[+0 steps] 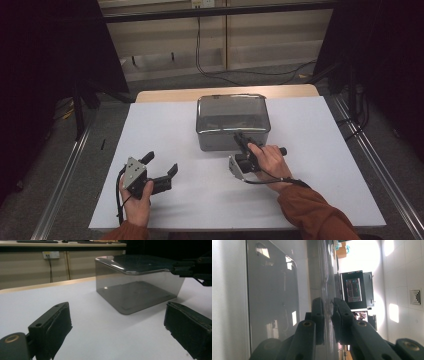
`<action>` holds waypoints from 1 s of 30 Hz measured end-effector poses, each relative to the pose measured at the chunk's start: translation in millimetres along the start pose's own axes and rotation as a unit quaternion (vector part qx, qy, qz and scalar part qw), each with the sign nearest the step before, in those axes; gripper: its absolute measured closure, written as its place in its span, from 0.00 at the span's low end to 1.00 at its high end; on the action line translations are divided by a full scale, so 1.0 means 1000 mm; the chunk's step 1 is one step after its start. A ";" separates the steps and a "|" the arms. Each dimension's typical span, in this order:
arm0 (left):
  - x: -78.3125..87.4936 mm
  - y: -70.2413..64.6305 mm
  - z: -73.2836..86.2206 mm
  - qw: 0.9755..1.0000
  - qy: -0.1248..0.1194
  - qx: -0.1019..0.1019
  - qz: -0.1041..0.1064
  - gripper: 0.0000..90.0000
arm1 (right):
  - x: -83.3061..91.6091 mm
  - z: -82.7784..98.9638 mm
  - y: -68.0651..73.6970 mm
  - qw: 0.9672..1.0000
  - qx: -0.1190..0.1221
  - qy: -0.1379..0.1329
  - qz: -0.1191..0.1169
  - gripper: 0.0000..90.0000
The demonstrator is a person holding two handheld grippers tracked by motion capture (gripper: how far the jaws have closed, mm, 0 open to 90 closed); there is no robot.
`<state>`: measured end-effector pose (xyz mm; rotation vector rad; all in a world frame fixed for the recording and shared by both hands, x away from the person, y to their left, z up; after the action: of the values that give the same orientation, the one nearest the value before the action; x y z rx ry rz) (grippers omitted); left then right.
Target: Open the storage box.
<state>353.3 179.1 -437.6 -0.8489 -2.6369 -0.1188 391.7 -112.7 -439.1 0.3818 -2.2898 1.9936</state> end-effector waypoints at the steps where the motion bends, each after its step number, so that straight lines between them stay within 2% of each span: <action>1: 0.000 0.000 0.000 1.000 0.000 0.000 0.000 0.08 | 0.000 0.000 0.000 1.000 -0.003 0.002 -0.001 0.88; 2: -0.003 0.000 0.000 1.000 0.003 -0.002 0.008 0.08 | 0.000 0.000 0.000 1.000 -0.003 0.004 -0.001 0.88; 8: -0.009 0.000 -0.002 1.000 0.002 0.000 0.019 0.07 | 0.001 0.000 -0.001 1.000 -0.008 0.002 -0.002 0.88; 9: -0.009 0.001 -0.003 1.000 0.002 -0.005 0.015 0.06 | 0.000 0.000 -0.003 1.000 -0.008 0.000 -0.002 0.88; 12: -0.010 0.002 -0.005 1.000 0.000 0.002 0.017 0.05 | 0.001 -0.001 -0.004 1.000 -0.008 -0.001 0.000 0.88; 14: -0.011 0.001 -0.006 1.000 -0.003 0.006 0.021 0.05 | 0.001 0.000 -0.003 1.000 -0.010 0.000 -0.001 0.88; 15: -0.012 0.000 -0.007 1.000 -0.001 0.002 0.025 0.05 | 0.001 0.000 -0.005 1.000 -0.009 -0.001 -0.001 0.88; 18: -0.014 -0.003 -0.009 0.999 -0.003 0.011 0.034 0.05 | 0.001 0.000 -0.007 1.000 -0.014 -0.002 0.001 0.89; 19: -0.016 -0.005 -0.011 0.999 0.000 0.008 0.040 0.05 | 0.001 0.000 -0.008 1.000 -0.013 -0.003 0.002 0.89; 24: -0.020 -0.008 -0.013 0.999 0.004 -0.004 0.044 0.05 | 0.002 0.000 -0.009 1.000 -0.015 -0.002 0.004 0.89; 25: -0.023 -0.008 -0.015 0.999 0.002 0.002 0.050 0.05 | 0.002 0.000 -0.010 1.000 -0.015 -0.003 0.006 0.89; 30: -0.028 -0.010 -0.019 0.998 0.002 0.005 0.060 0.04 | 0.002 0.000 -0.014 1.000 -0.018 -0.007 0.011 0.89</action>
<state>375.2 151.9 -429.7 -0.9985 -2.5726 -0.0759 393.0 -114.1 -425.5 0.3714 -2.3448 1.9615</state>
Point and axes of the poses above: each handheld gripper's, and its own axes: x roughly backward along the jaws, z roughly out of its underside, y roughly to its left, the point moved 4 cm from there along -x, roughly forward along the jaws, and after that the axes turned 8 degrees about y, right-handed, at the moved point
